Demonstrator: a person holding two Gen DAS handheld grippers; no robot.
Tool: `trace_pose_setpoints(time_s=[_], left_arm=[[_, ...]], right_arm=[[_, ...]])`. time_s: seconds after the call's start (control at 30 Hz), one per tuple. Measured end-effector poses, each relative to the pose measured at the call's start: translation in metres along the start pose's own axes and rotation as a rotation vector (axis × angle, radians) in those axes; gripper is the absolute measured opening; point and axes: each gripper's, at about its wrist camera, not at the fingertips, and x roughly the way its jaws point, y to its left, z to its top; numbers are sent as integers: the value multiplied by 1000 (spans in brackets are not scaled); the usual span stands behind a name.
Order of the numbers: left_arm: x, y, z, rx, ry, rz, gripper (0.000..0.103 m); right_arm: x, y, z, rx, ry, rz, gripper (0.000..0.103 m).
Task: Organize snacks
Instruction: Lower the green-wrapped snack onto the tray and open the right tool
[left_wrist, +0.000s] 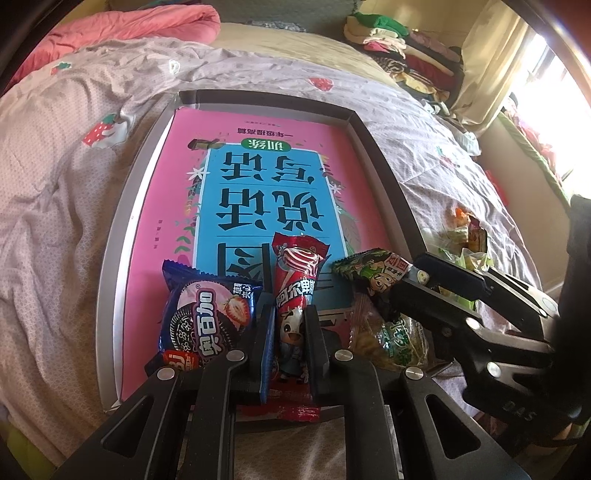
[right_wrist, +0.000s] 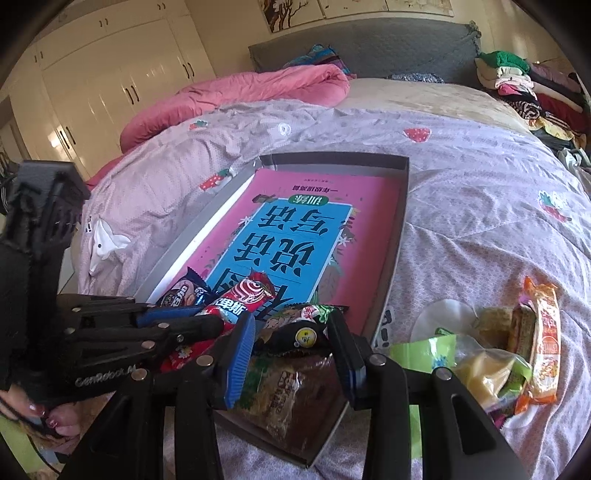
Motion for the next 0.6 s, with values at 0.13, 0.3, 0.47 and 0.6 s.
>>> trace_pose_setpoints(time_s=[0.13, 0.3, 0.47, 0.6], left_arm=[[-1, 1, 0, -4, -1, 1, 16], [-3, 0, 2, -9, -5, 1, 16], [-7, 2, 3, -18, -15, -12, 16], [-11, 1, 4, -21, -25, -17, 18]], right_arm=[[-8, 3, -5, -18, -17, 4, 41], [-7, 12, -8, -59, -9, 12, 41], [-2, 22, -11, -95, 6, 32, 41], [-1, 26, -12, -104, 9, 42, 41]])
